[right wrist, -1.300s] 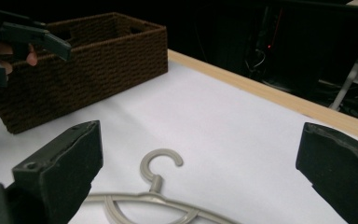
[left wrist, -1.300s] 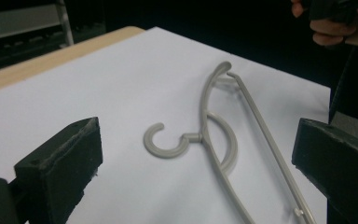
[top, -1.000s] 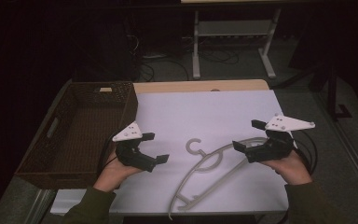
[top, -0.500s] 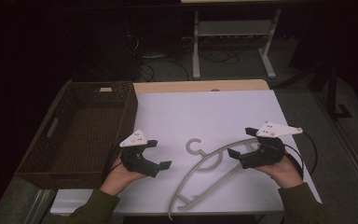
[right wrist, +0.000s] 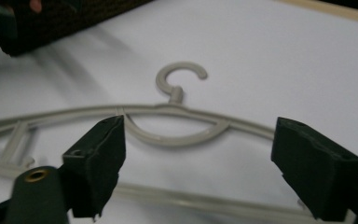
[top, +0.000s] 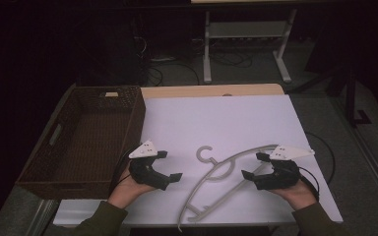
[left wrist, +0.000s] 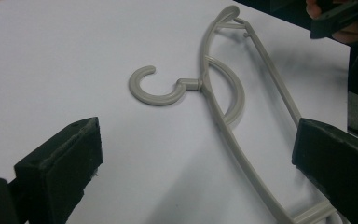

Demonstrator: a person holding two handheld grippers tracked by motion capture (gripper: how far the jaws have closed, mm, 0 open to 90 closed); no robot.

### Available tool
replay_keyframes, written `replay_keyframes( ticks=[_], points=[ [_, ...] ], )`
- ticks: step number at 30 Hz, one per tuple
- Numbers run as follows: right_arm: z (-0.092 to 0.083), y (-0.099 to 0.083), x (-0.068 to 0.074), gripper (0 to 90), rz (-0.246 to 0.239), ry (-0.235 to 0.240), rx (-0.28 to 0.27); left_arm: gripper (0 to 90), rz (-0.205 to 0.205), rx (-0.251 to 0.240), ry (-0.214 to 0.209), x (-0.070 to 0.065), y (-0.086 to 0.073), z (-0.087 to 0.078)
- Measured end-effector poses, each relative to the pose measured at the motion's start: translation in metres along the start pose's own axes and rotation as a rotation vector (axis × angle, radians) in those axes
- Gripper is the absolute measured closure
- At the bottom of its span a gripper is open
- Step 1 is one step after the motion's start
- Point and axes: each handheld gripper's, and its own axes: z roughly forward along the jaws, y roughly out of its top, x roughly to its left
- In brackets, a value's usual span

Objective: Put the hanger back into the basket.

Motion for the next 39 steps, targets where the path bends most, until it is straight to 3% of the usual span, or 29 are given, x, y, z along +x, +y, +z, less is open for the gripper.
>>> replay_keyframes(
  ticks=[7,8,9,12,14,15,16,17,20,23,39],
  points=[
    [0.003,-0.012,0.001,31.8,0.009,-0.014,0.054,1.3,-0.006,0.003,-0.003,0.002,-0.002,0.001],
    [0.004,-0.013,0.002,39.4,-0.001,-0.024,0.059,1.3,-0.007,0.005,-0.003,0.002,-0.002,0.001],
    [0.004,-0.013,0.002,39.4,-0.001,-0.024,0.059,1.3,-0.007,0.005,-0.003,0.002,-0.002,0.001],
    [0.004,-0.013,0.004,51.0,0.008,-0.032,0.069,1.3,-0.008,0.010,-0.001,0.004,-0.003,0.001],
    [0.005,-0.015,0.003,64.5,0.003,-0.033,0.085,1.3,-0.007,0.010,-0.004,0.005,-0.003,0.001],
    [0.005,-0.015,0.003,64.5,0.003,-0.033,0.085,1.3,-0.007,0.010,-0.004,0.005,-0.003,0.001],
    [0.006,-0.017,0.003,71.7,0.011,-0.026,0.098,1.3,-0.007,0.010,-0.004,0.005,-0.003,0.001],
    [0.006,-0.017,0.003,71.7,0.011,-0.026,0.098,1.3,-0.008,0.013,-0.004,0.005,-0.003,0.002],
    [0.008,-0.018,0.002,84.5,0.007,-0.018,0.115,1.3,-0.009,0.014,-0.004,0.005,-0.003,0.002],
    [0.009,-0.018,0.001,89.4,-0.005,-0.016,0.129,1.3,-0.009,0.016,-0.009,0.004,-0.003,0.003],
    [0.018,-0.022,-0.003,89.7,-0.003,-0.048,0.198,1.3,-0.006,0.021,-0.010,0.004,-0.003,0.003]
  ],
)
